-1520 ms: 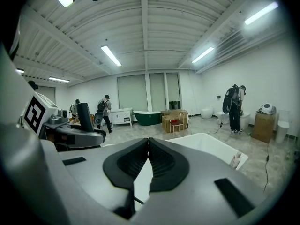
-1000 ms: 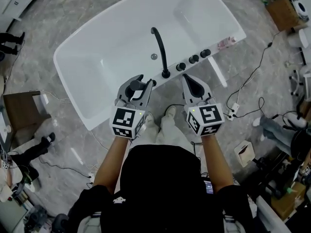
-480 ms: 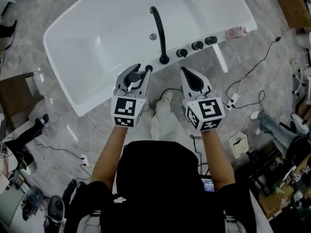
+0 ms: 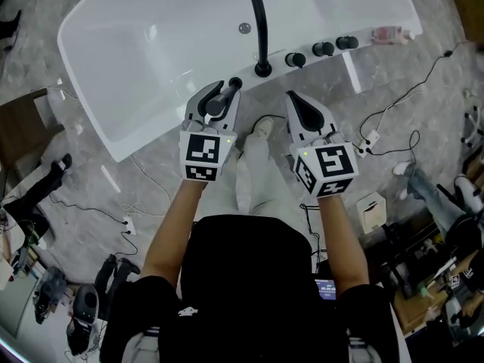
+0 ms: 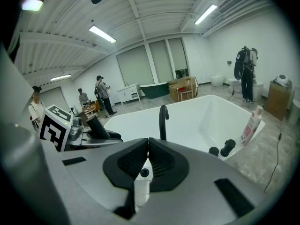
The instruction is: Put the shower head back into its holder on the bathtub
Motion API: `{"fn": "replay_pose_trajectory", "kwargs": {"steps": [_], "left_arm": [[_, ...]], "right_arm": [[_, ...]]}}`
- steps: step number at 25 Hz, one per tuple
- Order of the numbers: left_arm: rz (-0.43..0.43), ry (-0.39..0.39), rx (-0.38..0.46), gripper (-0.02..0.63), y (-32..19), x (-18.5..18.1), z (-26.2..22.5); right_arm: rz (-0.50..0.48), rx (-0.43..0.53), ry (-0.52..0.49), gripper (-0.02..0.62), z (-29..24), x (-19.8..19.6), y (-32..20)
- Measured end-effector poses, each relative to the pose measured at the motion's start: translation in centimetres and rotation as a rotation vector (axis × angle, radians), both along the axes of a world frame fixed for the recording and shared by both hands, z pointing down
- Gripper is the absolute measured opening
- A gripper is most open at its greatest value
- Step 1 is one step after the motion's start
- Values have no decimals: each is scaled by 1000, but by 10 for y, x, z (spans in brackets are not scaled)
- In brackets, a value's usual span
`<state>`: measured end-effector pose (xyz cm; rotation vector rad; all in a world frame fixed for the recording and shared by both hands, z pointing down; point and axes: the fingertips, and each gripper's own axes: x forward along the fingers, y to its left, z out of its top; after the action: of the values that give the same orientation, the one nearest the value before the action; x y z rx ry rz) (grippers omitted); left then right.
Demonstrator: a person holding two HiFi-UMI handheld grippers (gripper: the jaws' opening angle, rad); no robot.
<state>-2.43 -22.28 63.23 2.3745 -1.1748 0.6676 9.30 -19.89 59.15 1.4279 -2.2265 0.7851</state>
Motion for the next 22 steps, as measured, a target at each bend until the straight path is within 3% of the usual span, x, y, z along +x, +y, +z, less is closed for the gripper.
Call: {"fn": "replay_pose_trajectory", "kwargs": {"steps": [22], "left_arm": [[24,-49,-63,132,-1,13,95]], "right_arm": [[22,-83,-8,17,91,9,4]]}}
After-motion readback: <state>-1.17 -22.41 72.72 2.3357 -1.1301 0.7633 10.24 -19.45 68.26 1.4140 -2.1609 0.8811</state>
